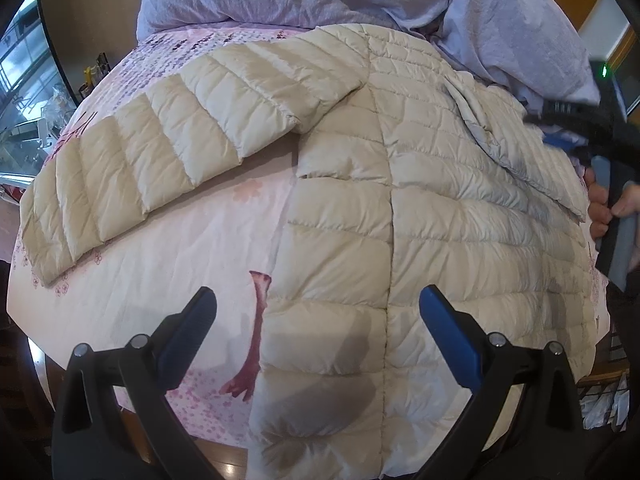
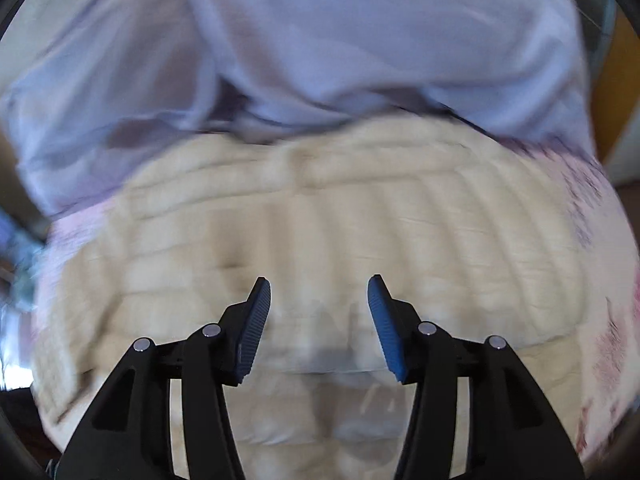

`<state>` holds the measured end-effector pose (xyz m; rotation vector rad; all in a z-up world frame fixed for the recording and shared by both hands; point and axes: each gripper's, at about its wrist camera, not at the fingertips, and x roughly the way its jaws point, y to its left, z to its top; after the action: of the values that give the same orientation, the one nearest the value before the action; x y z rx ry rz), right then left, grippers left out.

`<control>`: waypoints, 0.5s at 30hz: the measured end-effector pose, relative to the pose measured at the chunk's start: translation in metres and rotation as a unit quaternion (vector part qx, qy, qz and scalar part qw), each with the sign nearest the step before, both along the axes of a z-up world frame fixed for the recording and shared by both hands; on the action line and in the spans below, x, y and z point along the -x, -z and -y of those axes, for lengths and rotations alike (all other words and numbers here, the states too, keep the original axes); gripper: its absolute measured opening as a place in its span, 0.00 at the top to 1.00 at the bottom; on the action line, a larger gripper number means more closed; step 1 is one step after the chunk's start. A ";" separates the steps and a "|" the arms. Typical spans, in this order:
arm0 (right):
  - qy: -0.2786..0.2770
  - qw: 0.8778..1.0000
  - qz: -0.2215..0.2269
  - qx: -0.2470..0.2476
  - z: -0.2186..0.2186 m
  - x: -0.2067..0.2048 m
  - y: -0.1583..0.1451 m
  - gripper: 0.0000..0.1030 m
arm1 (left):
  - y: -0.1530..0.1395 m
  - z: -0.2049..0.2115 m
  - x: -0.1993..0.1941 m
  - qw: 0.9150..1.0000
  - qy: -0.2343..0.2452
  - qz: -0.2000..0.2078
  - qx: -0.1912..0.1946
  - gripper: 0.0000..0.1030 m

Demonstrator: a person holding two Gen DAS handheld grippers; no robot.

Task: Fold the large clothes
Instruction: 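Open the right gripper to release the sleeve on the jacket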

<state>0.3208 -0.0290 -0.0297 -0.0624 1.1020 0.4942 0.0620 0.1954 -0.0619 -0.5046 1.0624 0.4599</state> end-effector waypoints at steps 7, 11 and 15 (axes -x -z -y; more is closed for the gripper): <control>0.052 0.998 -0.027 0.032 0.011 -0.017 0.030 0.32 | -0.003 -0.016 0.008 1.000 -0.023 0.013 -0.011 0.02; 0.052 0.997 -0.030 0.047 0.000 -0.018 0.040 0.25 | -0.005 -0.031 0.015 0.999 -0.043 0.019 -0.016 0.02; 0.057 0.996 -0.050 0.051 -0.008 -0.016 0.054 0.12 | -0.007 -0.047 0.024 0.997 -0.067 0.018 -0.027 0.02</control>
<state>0.3372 -0.0212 -0.0841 -0.0647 1.2213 0.3420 0.0376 0.2426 -0.0552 -0.5359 0.9826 0.5935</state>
